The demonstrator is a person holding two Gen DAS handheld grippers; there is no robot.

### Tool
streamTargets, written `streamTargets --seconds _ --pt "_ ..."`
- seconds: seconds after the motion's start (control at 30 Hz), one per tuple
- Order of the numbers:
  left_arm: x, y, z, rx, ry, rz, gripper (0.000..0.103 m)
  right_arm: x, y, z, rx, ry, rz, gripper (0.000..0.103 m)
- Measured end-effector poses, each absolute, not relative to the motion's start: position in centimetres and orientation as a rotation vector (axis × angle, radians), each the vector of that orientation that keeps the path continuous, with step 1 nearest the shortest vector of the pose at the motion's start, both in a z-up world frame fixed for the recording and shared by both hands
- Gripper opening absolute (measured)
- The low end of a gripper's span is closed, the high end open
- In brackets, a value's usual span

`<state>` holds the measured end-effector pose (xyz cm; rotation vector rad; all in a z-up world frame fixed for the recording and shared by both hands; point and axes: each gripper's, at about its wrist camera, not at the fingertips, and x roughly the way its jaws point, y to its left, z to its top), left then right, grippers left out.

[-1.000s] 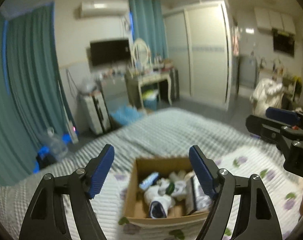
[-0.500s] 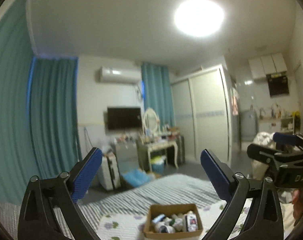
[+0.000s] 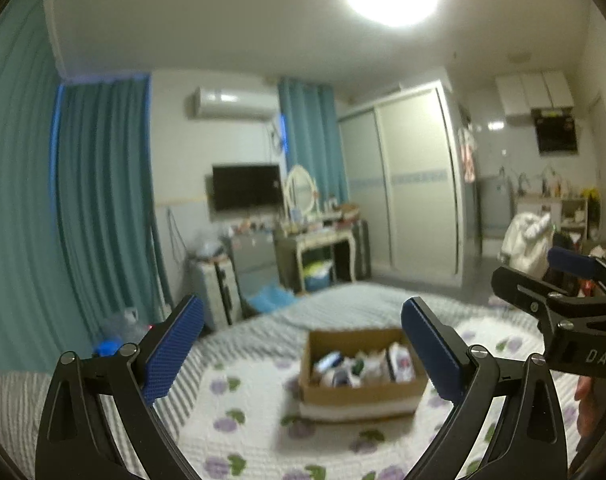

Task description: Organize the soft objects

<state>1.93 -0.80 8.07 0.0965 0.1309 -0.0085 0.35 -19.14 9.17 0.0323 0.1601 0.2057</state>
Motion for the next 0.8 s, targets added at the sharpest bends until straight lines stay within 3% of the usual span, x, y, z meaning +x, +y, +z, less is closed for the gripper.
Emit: streamTargets --seconds 0.37,0.8 --pt "3.7 -0.8 2.0 0.075 0.239 -0.012 0.101 5.4 -19.1 -0.3 0.064 0.340 0.161 0.103" --pt "3.5 0.9 0.3 0.018 0.265 0.010 0.101 5.6 -18.9 -1.3 0.064 0.360 0.145 0.103"
